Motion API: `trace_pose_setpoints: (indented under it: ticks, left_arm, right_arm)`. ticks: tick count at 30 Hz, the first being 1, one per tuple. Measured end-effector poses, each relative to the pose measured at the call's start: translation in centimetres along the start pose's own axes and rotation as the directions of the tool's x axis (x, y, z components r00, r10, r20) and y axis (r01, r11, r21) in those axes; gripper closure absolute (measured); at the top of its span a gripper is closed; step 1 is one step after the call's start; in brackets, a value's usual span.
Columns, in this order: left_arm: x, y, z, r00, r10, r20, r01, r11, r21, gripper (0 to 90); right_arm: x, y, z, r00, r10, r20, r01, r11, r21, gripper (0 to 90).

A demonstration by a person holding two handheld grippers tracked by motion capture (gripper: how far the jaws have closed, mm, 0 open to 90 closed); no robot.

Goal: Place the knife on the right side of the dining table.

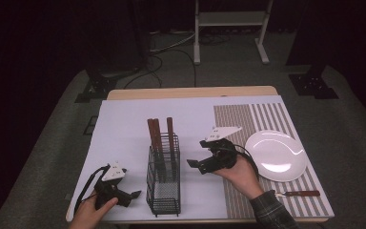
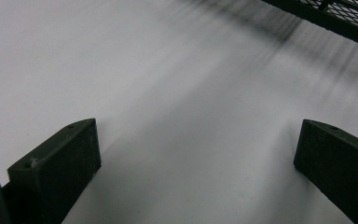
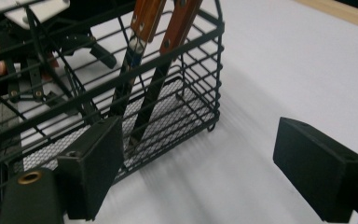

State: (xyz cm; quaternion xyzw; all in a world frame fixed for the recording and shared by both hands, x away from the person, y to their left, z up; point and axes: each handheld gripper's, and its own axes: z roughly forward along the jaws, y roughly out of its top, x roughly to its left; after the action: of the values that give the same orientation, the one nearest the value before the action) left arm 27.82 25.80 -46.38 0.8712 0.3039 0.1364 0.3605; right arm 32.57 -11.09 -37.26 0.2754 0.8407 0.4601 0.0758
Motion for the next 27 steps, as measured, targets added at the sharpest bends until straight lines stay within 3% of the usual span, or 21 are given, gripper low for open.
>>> trace_pose_setpoints:
  ticks: [16,27]
  left_arm:
    - [0.0,0.0,0.0,1.0,0.0,-0.001,0.0,1.0,-0.002,0.0]
    - [0.0,0.0,0.0,1.0,0.001,-0.001,-0.001,1.0,-0.003,0.0]
  right_arm:
    - [-0.5,3.0,-0.4,0.9999,-0.009,-0.007,0.008,0.9963,-0.086,17.3]
    - [-0.7,4.4,0.6,0.999,-0.013,-0.043,0.008,0.9948,-0.101,17.1]
